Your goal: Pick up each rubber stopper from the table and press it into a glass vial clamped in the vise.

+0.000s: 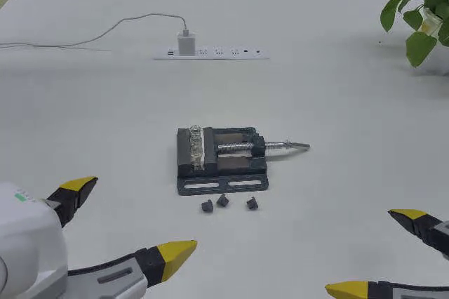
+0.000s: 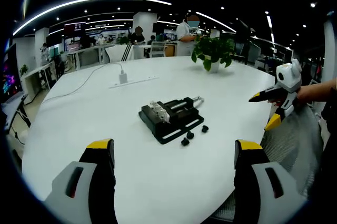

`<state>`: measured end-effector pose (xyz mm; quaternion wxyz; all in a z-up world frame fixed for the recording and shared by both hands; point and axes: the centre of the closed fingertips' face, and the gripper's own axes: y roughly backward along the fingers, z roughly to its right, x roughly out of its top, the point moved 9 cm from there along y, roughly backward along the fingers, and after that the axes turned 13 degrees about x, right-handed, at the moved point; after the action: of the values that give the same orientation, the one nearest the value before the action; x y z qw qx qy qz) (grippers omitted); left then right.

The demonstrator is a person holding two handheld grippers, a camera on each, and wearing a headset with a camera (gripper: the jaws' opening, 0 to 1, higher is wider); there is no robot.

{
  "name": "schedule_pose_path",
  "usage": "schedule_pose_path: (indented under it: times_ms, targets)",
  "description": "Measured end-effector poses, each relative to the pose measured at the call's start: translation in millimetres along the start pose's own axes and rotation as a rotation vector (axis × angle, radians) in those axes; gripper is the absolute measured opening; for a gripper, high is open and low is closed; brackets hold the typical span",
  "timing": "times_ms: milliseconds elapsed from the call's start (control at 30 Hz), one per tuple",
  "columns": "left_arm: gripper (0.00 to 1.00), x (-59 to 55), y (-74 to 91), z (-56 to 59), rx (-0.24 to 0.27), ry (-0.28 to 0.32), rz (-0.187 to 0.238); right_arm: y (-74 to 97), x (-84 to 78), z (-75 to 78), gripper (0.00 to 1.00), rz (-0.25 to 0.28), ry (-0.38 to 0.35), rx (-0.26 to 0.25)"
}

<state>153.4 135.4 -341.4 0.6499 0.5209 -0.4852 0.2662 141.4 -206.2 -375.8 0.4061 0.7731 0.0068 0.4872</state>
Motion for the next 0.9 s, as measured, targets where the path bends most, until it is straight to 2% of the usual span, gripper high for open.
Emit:
schedule_pose_path:
  times_ms: [233,333,567,733,900]
  targets:
    - [0.95,-1.7,-1.7,0.4,-0.015,-0.016,-0.003,-6.5,9.9,8.8,0.94,-0.03,0.048,0.031]
    - [0.98,-3.6,-3.2,0.4,-0.024,-0.023,-0.006,-8.0,14.1,12.7,0.94,-0.04,0.067,0.04]
    - [0.99,-5.1,-4.7,3.8,-0.048,-0.043,-0.013,-12.5,20.2,18.8,0.92,-0.103,0.136,0.08]
    - [0.99,-4.2,-6.0,6.9,-0.061,-0.05,-0.015,-18.3,30.8,21.9,0.8,-0.13,0.177,0.136]
    - [0.99,-3.7,-8.0,8.0,-0.073,-0.062,-0.015,-28.6,39.4,23.1,0.78,-0.171,0.238,0.181]
